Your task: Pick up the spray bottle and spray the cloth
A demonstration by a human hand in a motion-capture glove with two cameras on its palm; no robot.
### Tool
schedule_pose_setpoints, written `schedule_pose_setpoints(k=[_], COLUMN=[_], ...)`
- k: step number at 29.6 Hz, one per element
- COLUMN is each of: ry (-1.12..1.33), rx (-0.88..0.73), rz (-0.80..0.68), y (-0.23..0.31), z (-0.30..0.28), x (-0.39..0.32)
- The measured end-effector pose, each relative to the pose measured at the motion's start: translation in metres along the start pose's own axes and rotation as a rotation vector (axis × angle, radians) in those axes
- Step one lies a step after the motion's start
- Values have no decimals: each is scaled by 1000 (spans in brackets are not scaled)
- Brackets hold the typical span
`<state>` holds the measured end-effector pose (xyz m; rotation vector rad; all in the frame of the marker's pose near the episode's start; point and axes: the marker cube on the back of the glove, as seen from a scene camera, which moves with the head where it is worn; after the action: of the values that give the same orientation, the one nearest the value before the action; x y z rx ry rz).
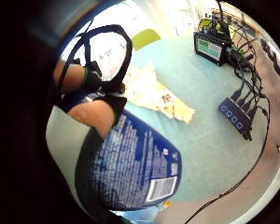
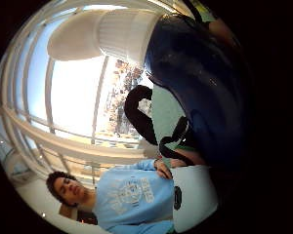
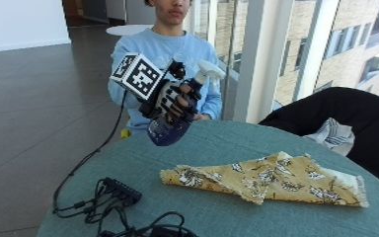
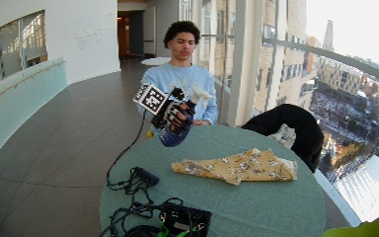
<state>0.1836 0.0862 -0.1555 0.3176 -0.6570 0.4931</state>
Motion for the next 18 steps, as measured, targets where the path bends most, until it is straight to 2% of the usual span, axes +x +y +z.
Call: schedule_pose_setpoints(k=[18], ry=[48], rx=[-194], rz=[188], y=[-22], z=[36], x=[-9])
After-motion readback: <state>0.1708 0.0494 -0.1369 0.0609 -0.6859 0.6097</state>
